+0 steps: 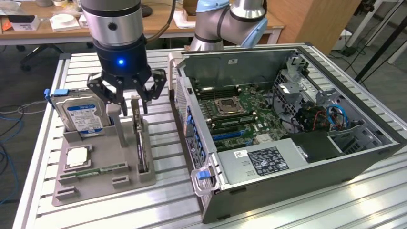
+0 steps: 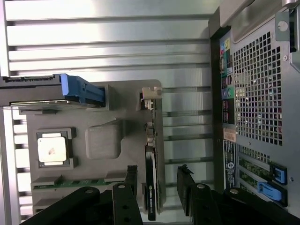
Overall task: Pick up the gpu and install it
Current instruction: 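Pick up the gpu and move the gpu toward the slot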
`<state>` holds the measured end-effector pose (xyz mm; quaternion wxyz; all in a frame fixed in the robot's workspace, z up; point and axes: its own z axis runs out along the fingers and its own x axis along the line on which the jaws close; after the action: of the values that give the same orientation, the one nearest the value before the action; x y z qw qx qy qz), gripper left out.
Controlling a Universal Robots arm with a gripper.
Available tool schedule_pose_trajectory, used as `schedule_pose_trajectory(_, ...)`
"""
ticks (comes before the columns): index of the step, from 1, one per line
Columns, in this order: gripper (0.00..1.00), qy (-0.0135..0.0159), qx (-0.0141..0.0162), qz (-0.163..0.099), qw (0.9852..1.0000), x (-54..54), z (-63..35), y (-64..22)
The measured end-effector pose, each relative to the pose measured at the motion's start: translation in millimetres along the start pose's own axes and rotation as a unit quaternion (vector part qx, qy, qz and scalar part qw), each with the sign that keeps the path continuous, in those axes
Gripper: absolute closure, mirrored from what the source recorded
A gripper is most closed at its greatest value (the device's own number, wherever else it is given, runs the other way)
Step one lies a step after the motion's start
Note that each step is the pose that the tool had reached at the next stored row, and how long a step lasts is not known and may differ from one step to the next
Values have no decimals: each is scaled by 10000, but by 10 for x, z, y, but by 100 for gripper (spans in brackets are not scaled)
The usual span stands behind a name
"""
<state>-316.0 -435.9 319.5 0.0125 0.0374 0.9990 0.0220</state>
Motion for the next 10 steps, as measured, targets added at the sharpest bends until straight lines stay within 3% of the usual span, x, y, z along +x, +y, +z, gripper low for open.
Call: schedule_pose_trajectory(10, 53, 0, 0, 0, 10000, 1, 42, -2)
